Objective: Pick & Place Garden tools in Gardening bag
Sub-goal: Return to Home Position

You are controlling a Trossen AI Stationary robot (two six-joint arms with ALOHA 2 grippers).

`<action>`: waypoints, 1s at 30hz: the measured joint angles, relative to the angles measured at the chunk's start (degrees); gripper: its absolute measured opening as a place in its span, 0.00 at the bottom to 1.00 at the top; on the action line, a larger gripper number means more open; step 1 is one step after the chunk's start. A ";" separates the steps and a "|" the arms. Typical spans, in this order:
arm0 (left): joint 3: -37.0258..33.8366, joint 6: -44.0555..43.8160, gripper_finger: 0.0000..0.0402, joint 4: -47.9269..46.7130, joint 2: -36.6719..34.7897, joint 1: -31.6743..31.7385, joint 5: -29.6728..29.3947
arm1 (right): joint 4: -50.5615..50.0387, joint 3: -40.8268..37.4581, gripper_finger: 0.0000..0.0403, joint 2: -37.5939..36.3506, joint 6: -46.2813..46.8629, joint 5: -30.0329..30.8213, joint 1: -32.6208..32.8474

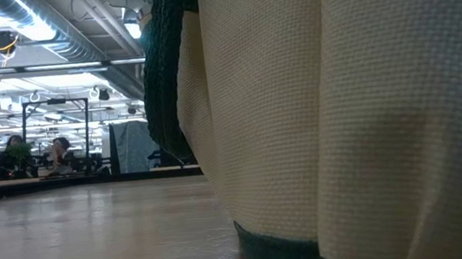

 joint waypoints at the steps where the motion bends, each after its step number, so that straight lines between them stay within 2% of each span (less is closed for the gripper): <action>1: 0.00 0.02 0.33 0.04 0.00 0.09 -0.52 | -0.09 -0.84 0.41 -1.21 -0.21 0.00 -0.38; 17: 0.00 -1.49 0.33 0.02 0.00 1.71 -3.15 | -0.41 -13.36 0.41 -21.06 -1.37 -0.57 -7.18; 24: 0.00 -3.04 0.33 -1.82 0.00 2.48 -3.23 | -0.52 -18.48 0.41 -28.13 -1.39 -5.40 -11.52; 30: -0.02 -3.63 0.33 -3.34 0.00 2.94 -3.23 | -0.42 -21.10 0.41 -31.03 -0.41 -7.62 -14.87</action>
